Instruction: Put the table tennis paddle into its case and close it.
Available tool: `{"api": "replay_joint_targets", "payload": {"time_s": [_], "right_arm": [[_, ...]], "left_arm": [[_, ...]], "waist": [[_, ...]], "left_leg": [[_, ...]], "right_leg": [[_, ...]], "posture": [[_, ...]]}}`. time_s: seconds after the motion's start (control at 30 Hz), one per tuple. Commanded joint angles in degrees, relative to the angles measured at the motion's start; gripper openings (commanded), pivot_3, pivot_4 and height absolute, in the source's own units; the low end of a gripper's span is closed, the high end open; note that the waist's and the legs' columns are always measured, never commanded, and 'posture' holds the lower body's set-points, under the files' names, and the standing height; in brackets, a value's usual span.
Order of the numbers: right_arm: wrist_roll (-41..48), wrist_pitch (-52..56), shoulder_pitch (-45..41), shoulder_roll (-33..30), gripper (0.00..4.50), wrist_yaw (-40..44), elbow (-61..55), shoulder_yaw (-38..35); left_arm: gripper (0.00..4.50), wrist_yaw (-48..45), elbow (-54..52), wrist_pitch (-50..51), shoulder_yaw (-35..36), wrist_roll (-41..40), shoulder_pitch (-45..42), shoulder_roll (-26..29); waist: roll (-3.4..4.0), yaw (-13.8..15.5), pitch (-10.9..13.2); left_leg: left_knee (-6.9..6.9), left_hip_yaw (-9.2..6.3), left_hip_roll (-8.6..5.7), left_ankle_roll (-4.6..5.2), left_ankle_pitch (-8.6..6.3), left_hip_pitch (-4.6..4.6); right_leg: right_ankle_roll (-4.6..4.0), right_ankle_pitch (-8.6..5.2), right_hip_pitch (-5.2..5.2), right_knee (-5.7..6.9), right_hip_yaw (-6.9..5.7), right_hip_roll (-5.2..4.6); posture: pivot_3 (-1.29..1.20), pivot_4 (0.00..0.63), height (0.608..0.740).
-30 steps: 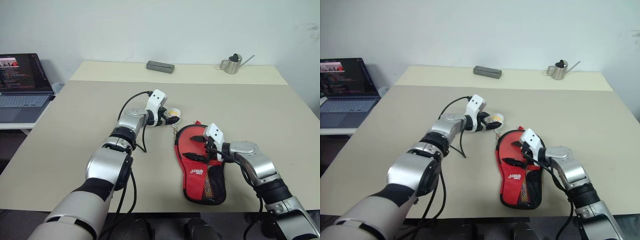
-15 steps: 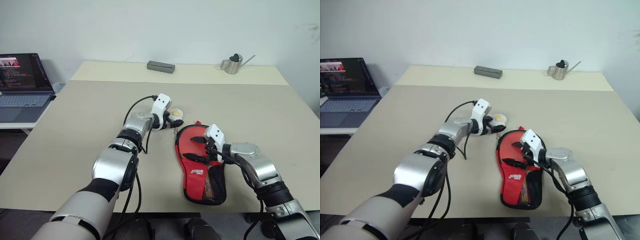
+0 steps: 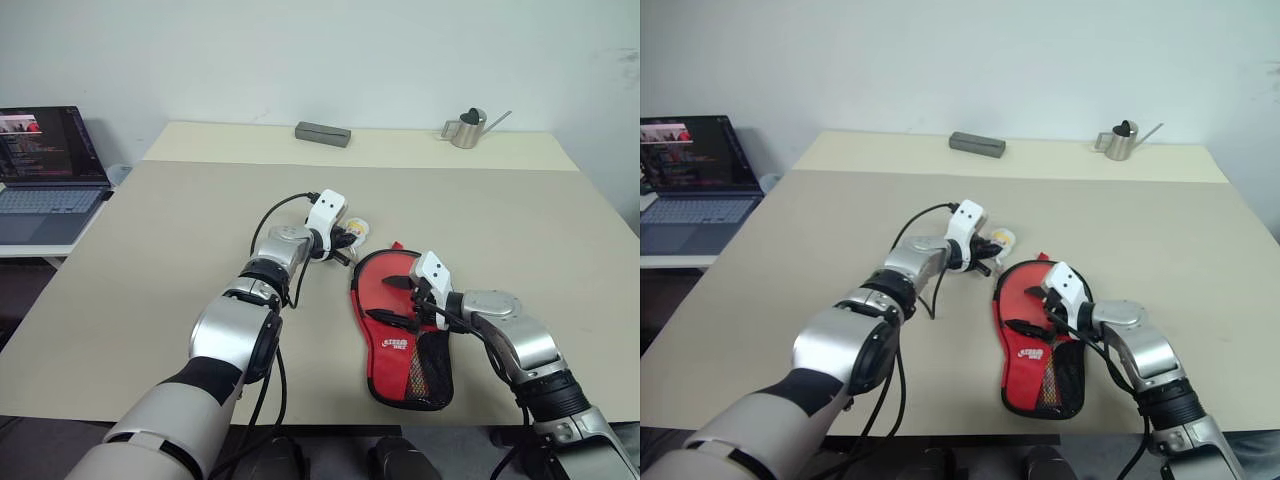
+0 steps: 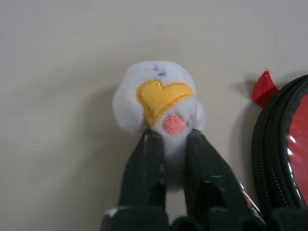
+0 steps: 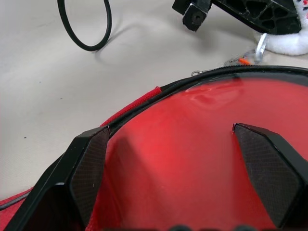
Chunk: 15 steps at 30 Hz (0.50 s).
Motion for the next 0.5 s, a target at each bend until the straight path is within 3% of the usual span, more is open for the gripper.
{"api": "replay_joint_targets", "payload": {"time_s": [0.03,0.5], "right_arm": [[0.2,1.8,1.8,-0.1,4.50,-0.2,-0.3,0.6],[1.0,4.7,3.2,1.1,4.50,-3.7,-1.5,0.5]], "left_arm": [[0.00,0.3,0.2,-1.0,0.7,0.5,-0.5,-0.8],[0.00,2.6,0.4,-6.1,-0.5,3.8,-3.3,-2.2]], "waist": [[0.00,0.0,0.0],[-0.01,0.1,0.0]], "left_leg": [[0.00,0.00,0.00,0.00,0.00,0.00],[0.00,0.01,0.00,0.00,0.00,0.00]], "right_leg": [[0.00,0.00,0.00,0.00,0.00,0.00],[0.00,0.00,0.01,0.00,0.02,0.00]], "posture": [[0.00,0.150,0.740],[0.00,0.150,0.740]]}}
